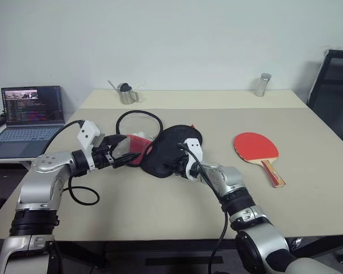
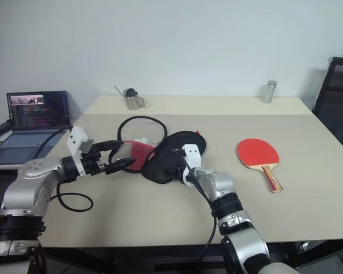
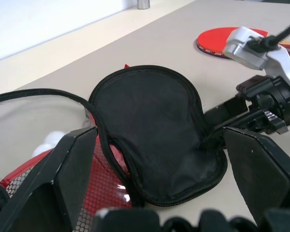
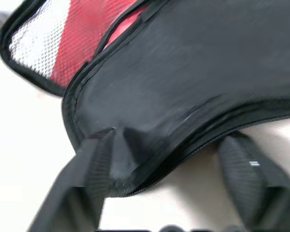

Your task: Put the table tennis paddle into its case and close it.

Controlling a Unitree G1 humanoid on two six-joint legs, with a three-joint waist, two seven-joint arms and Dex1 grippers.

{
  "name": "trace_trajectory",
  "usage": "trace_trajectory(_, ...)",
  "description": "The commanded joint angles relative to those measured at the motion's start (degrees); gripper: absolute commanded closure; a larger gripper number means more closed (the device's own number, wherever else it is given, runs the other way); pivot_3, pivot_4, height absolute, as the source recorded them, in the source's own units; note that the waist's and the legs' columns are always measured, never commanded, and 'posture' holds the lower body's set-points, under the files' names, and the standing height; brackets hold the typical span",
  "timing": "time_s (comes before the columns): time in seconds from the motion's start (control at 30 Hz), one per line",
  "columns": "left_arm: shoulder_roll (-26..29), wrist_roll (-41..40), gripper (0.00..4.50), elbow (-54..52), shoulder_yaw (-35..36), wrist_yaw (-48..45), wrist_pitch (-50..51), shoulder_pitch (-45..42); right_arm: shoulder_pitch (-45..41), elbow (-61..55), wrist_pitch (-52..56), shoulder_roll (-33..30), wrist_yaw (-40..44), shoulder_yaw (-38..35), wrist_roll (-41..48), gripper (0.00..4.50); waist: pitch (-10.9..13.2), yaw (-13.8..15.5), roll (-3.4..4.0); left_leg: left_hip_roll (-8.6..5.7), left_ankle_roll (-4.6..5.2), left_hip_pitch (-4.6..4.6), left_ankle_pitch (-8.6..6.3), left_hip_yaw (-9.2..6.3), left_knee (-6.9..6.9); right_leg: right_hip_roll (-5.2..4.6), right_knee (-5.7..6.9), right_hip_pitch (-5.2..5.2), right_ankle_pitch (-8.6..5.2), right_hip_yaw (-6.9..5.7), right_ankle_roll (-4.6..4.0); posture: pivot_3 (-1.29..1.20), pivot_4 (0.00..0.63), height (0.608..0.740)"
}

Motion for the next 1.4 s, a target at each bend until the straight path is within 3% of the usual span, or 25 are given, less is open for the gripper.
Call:
trace_trajectory(0.03,0.58,0.07,0.0,-1.88,0.63,0.05,-1.11,-0.36,-1.23,-2.71,1.07,1.82,0.38,-0.7,1.45,2.32,0.0,-0.03,0.0,0.0,0.0,0.0,0.0,0.0,-0.01,-0.01,-0.01,0.0,0.0,0.0,0.0,0.0,0.15,0.74)
trace_trajectory(0.23,-0.74,-0.38,0.0,-4.99,-0.27,0.19,-0.51,0.79,-1.07,-4.56,3.87,1.5,-0.83,-2.72,3.47,4.45,0.0,-0.05,0.0,0.0,0.0,-0.01,0.0,0.0,-0.05,-0.03,-0.03,0.0,0.0,0.0,0.0,0.0,0.15,0.74)
trace_trajectory(0.53,-2.49,-3.08,0.0,-12.54,-1.01,0.47,3.79,3.99,1.14,-11.45,13.51,-3.17,-0.94,-6.57,6.82,4.49,0.0,-0.02,0.0,0.0,-0.01,-0.01,0.0,0.01,-0.16,-0.05,-0.06,-0.02,-0.02,0.0,-0.04,0.0,0.15,0.74)
trace_trajectory(0.9,-2.34,-3.44,0.0,-11.99,-2.54,-0.74,4.8,3.38,5.78,-18.2,24.03,-16.12,4.83,-5.96,8.74,4.49,0.02,0.3,-0.02,-0.01,0.0,-0.02,0.0,0.05,-0.21,-0.05,-0.1,-0.01,-0.04,0.0,-0.05,0.0,0.15,0.74)
trace_trajectory(1.4,-3.03,-1.62,0.0,-8.89,-5.86,-2.82,2.11,-0.13,3.59,-14.9,23.7,-29.13,11.69,-4.18,6.93,4.49,0.06,0.44,-0.09,-0.01,0.01,-0.04,0.0,0.08,-0.21,-0.05,-0.15,0.01,-0.05,0.0,-0.03,0.0,0.15,0.74)
